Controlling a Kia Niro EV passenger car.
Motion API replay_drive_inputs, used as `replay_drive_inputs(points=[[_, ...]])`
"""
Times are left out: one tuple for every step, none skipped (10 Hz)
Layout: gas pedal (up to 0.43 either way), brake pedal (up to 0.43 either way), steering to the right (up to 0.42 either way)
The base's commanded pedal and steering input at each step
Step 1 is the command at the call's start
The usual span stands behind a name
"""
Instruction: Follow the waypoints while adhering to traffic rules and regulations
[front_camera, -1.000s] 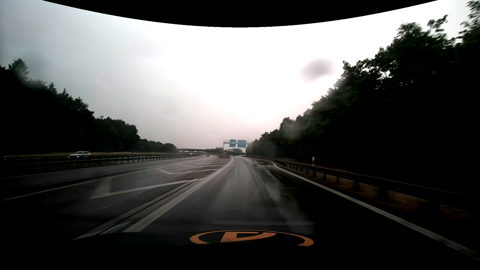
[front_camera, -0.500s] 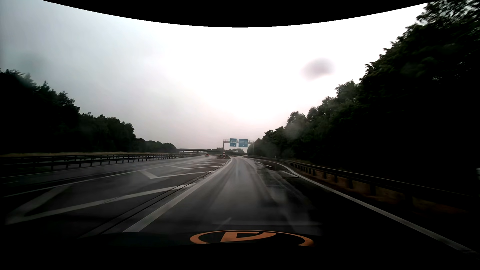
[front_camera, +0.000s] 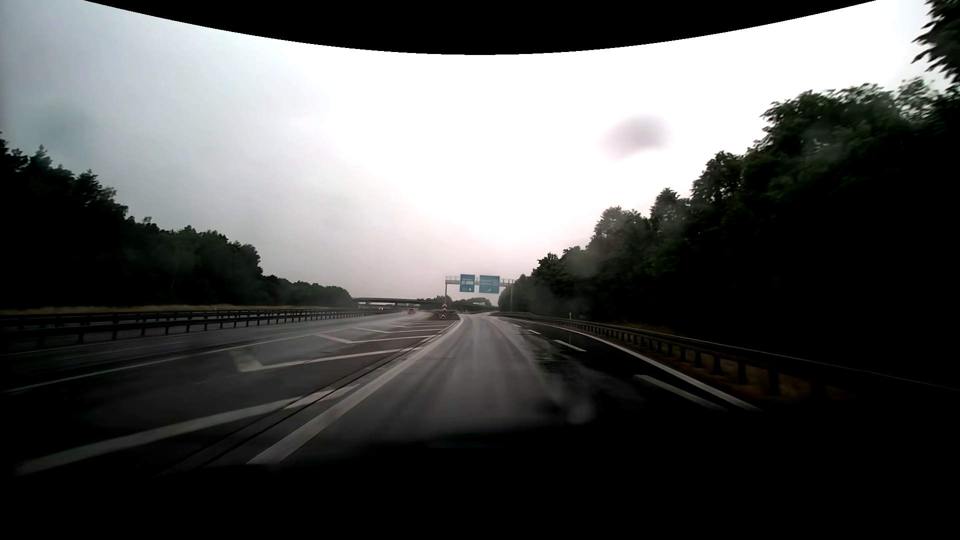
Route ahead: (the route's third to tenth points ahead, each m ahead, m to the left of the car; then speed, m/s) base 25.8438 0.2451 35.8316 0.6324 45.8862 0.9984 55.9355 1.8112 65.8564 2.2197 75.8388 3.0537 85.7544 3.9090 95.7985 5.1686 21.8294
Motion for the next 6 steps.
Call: replay_drive_inputs(points=[[0.138,0.000,-0.005],[0.138,0.000,-0.005],[0.138,0.000,-0.005],[0.138,0.000,-0.005],[0.138,0.000,-0.005],[0.138,0.000,-0.005]])
